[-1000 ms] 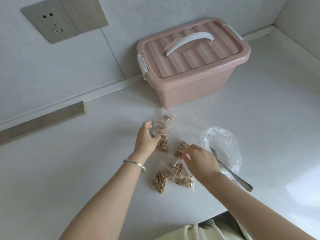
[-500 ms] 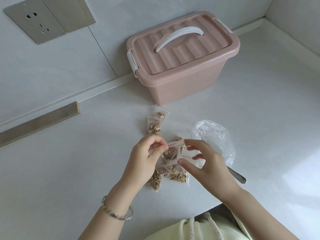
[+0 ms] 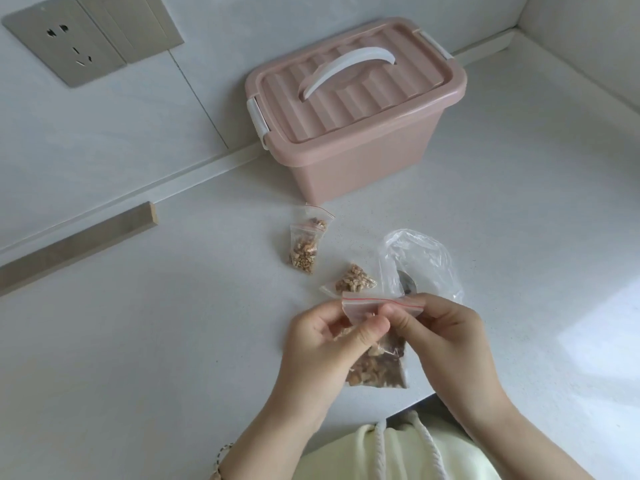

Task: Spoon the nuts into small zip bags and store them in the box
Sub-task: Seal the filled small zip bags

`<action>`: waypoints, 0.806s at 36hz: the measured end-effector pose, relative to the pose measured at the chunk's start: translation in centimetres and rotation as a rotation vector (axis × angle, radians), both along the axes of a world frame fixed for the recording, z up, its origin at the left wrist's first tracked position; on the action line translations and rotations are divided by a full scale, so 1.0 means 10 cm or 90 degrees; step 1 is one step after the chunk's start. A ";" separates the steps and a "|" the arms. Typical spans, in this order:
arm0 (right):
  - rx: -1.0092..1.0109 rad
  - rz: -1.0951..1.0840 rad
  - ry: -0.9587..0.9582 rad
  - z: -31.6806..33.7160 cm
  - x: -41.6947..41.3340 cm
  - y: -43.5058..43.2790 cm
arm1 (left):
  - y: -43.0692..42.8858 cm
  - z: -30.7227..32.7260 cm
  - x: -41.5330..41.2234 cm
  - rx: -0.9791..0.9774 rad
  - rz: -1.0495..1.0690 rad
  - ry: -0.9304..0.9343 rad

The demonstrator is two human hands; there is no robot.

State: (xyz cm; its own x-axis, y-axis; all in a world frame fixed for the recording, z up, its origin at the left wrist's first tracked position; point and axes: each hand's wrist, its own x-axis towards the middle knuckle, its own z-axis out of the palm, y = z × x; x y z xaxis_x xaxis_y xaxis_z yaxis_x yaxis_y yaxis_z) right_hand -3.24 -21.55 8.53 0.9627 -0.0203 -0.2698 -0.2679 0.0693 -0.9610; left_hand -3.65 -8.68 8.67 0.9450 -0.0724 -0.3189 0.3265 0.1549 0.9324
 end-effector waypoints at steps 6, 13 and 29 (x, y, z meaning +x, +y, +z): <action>0.058 -0.020 0.012 0.09 -0.08 0.01 | -0.03 0.06 -0.04 0.036 0.079 -0.012; 0.111 -0.013 0.020 0.19 -0.08 -0.07 | -0.04 0.20 -0.04 0.029 0.115 -0.028; 0.129 -0.045 0.015 0.24 -0.12 -0.09 | -0.09 0.21 -0.13 0.088 0.134 -0.101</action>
